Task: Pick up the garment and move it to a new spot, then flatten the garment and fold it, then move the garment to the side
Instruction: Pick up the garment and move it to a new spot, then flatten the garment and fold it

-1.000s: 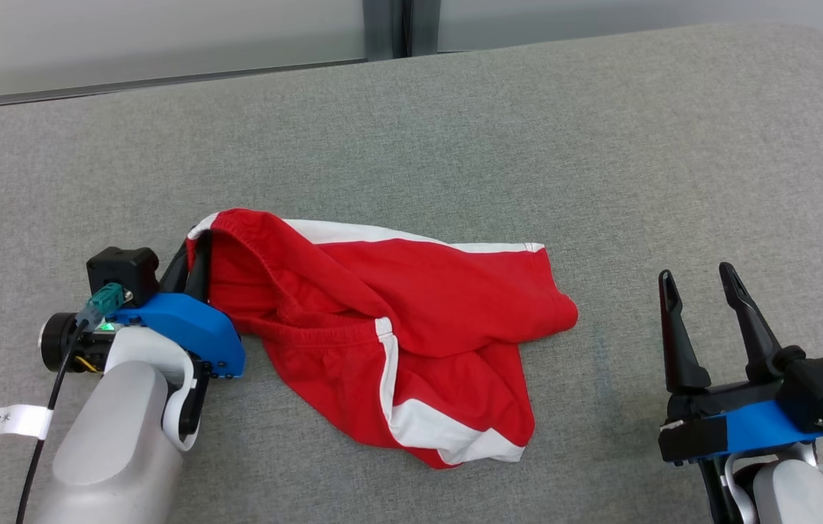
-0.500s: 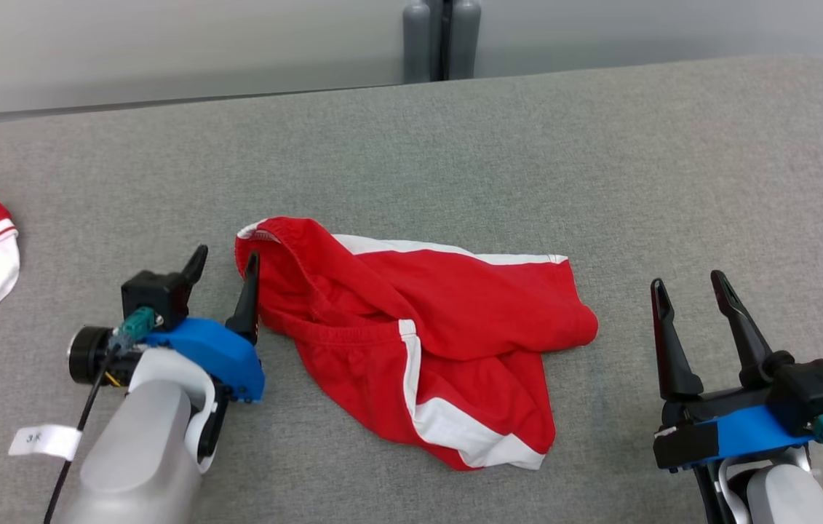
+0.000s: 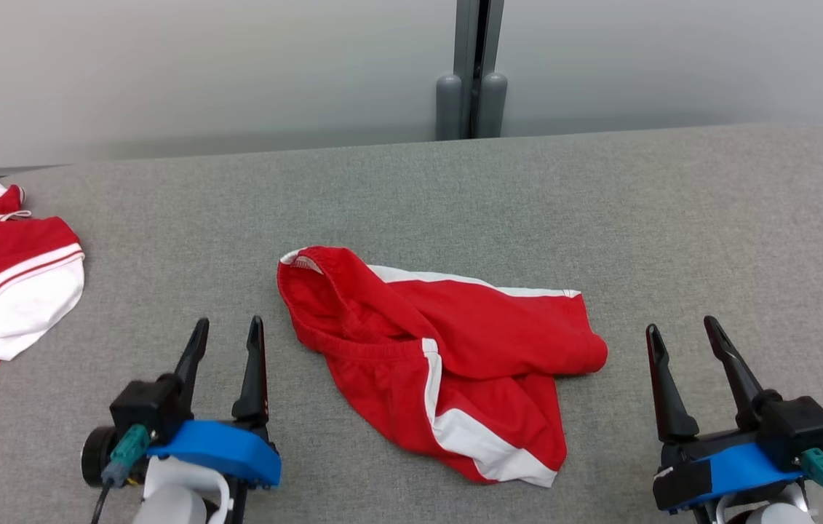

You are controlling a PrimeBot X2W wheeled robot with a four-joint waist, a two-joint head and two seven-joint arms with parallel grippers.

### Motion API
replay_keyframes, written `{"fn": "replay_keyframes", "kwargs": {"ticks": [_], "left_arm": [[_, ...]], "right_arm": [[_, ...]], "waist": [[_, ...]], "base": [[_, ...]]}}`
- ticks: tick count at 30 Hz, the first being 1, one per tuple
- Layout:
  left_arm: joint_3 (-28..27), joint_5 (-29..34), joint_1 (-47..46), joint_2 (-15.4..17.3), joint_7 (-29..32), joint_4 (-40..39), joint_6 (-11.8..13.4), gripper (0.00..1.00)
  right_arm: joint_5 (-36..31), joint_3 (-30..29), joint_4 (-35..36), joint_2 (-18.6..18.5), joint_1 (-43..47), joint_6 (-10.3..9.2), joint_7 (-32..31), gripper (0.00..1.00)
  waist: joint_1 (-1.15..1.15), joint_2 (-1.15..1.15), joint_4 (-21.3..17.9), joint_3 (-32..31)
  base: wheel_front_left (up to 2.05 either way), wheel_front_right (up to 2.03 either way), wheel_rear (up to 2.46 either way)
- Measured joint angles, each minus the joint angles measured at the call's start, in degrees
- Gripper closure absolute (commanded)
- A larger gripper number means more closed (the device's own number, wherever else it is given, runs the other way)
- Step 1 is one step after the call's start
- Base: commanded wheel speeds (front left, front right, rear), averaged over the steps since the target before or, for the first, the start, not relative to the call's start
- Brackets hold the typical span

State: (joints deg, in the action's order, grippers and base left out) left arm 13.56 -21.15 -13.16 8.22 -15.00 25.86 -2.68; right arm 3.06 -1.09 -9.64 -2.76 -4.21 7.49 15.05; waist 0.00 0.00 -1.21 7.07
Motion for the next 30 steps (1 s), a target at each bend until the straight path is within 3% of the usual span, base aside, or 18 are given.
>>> {"fn": "replay_keyframes", "kwargs": {"ticks": [10,30], "left_arm": [[-3.3,2.8,12.5,-3.5,0.0,-9.3,1.1,0.0],[-5.6,5.6,14.3,-4.8,0.0,-9.7,0.1,0.0]], "right_arm": [[1.5,0.7,0.4,0.0,4.0,0.0,0.0,0.0],[2.2,2.3,-1.7,0.0,4.8,0.0,0.0,0.0]], "waist": [[-0.01,0.0,1.2,-3.3],[0.0,0.0,1.2,-4.1]], "base": [[0.0,0.0,0.0],[0.0,0.0,0.0]]}}
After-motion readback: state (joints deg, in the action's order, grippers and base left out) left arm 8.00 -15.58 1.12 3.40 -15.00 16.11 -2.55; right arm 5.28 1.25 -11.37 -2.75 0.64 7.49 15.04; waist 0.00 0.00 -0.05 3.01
